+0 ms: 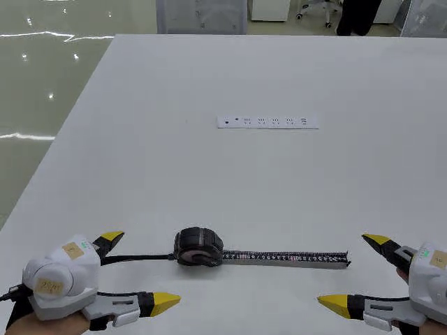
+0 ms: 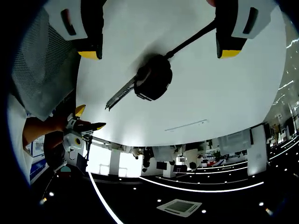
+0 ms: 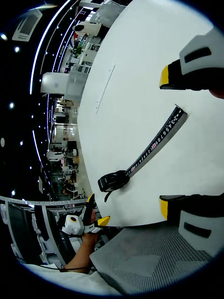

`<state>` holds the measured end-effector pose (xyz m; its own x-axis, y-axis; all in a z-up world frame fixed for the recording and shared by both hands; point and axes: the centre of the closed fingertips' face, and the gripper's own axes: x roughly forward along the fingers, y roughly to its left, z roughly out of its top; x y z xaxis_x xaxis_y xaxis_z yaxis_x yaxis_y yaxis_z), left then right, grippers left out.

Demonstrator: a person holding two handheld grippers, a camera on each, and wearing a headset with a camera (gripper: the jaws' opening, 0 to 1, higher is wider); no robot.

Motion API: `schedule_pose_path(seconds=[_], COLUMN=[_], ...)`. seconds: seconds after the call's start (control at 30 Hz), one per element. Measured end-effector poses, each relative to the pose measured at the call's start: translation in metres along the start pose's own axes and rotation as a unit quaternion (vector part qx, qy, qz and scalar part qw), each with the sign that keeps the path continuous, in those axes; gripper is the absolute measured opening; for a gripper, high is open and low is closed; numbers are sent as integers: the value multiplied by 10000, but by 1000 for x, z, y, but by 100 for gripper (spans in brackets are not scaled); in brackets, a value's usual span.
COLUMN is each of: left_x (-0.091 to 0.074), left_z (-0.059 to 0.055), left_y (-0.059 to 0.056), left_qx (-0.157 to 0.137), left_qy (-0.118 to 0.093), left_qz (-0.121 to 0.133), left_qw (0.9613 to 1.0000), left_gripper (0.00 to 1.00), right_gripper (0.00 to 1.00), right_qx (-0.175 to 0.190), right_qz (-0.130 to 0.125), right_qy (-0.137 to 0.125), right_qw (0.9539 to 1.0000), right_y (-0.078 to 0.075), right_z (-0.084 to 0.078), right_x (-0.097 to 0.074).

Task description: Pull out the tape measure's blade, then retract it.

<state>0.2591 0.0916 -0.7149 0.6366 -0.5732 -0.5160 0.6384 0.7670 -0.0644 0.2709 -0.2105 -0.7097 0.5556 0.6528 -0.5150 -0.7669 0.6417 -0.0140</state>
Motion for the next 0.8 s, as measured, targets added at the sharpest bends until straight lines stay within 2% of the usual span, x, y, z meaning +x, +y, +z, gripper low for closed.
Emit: schedule_pose_path(seconds=[0.23,0.4,0.53,0.7,0.8], left_x=[-7,-13,-18,-22,-22], left_z=[-4,-12,-14,-21,-22], left_y=[-4,-7,-8,-10,-11], left_qx=[-283,-417,-566,-593,-594], left_qy=[-120,-118,-188,-142,-141], left_qz=[113,151,195,200,198], left_qw=[9995,9989,9980,9979,9979], left_gripper=[97,97,97,98,98], right_gripper=[88,88,88,88,89], right_qx=[222,300,411,454,464], right_qz=[-104,-161,-235,-229,-227], right_qy=[-94,-91,-148,-123,-123], right_qw=[9997,9994,9988,9986,9986], right_y=[7,13,13,16,16], right_z=[-5,-11,-13,-17,-17], right_x=[-3,-6,-12,-15,-16])
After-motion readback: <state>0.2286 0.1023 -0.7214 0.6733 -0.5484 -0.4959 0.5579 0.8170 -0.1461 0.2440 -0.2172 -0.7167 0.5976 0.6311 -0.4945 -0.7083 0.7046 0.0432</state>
